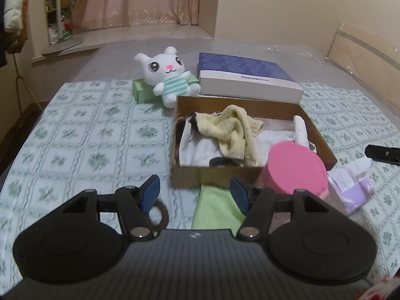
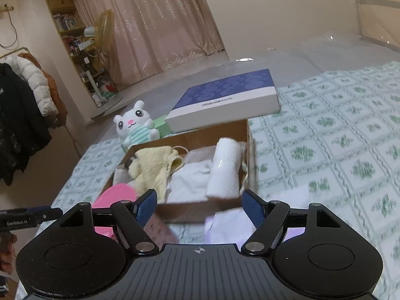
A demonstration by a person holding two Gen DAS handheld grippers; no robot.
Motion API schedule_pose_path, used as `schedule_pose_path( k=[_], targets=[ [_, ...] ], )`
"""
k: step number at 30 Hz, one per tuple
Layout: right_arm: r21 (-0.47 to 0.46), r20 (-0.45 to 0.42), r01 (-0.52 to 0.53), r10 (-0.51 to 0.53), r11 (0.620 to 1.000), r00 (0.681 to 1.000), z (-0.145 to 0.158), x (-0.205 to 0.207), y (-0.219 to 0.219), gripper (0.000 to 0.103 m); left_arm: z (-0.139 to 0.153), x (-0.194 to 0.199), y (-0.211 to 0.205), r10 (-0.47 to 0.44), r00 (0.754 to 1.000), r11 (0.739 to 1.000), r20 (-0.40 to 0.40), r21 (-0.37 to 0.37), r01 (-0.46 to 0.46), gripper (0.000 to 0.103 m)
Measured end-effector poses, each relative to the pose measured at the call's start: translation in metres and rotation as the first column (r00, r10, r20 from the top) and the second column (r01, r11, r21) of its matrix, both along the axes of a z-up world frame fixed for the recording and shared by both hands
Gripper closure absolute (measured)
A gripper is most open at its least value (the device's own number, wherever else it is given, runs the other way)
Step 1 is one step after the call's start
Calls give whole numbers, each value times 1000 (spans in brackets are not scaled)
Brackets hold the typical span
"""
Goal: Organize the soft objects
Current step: 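Move both tools back toward the green cloth and brown hair tie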
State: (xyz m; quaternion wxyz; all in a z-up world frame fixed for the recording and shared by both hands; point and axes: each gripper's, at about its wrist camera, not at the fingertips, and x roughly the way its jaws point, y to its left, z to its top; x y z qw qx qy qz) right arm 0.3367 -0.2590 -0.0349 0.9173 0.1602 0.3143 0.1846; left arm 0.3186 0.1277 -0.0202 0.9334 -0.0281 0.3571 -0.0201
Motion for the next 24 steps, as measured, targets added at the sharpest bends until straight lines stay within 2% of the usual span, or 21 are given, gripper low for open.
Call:
schedule_pose_path(
  k=[8, 18, 24],
  targets=[
    [-15, 12, 7, -7, 1000, 1000, 1, -50, 16, 28, -3, -57, 4, 83, 996, 996, -7, -23, -84, 43],
    [-47, -26, -117, 116, 992, 993, -19, -93, 68, 28, -22, -109, -8, 189, 981, 982, -37, 10, -189, 43],
    [-87, -46, -173, 169, 981, 985, -34, -104, 98, 28, -41, -123, -16, 203, 976, 979, -79, -20, -205, 43]
  ],
)
